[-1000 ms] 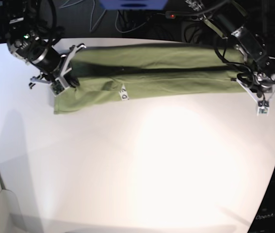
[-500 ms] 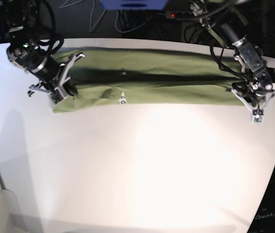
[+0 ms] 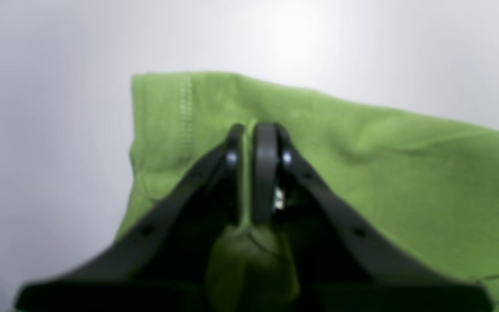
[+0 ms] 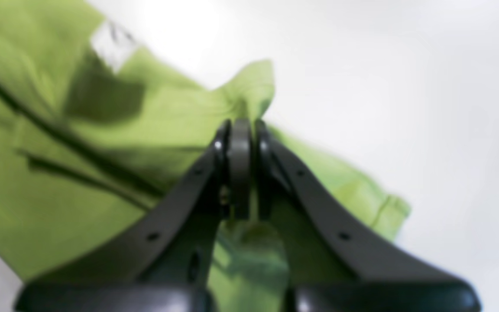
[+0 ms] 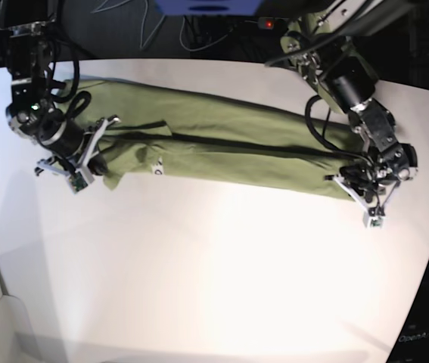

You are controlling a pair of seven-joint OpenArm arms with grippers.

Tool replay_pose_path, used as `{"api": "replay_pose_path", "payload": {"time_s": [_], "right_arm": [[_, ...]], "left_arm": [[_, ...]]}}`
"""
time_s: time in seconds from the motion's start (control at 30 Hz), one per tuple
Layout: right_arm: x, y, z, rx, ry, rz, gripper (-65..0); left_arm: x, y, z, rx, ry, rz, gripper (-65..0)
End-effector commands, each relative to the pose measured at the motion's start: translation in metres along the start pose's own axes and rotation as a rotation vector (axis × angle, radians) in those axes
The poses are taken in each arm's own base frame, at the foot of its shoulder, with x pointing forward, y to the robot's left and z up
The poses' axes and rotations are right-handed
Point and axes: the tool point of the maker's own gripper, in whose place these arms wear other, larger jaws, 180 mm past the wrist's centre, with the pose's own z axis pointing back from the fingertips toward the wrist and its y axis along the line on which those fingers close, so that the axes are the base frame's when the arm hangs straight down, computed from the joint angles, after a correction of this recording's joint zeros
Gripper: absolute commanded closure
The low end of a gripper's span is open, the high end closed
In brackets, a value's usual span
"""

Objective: Fold the T-shirt properly
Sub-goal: 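Hold both strip ends and pull them apart to straighten the green strip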

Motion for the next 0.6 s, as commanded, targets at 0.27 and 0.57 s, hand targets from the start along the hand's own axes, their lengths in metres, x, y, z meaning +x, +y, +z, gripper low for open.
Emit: {"api": "replay_pose_path", "payload": {"time_s": [0.27, 0.57], "right_arm": [[0.009, -0.011, 0.008, -0.021, -0.031, 0.026, -0.6], [0.016, 0.004, 0.023, -0.01, -0.061, 0.055, -0.6]], "left_arm": [[0.0, 0.025, 0.02, 0.076, 0.011, -0.02, -2.3], [0.016, 0.045, 0.054, 0.182, -0.079, -0.037, -2.3]]}}
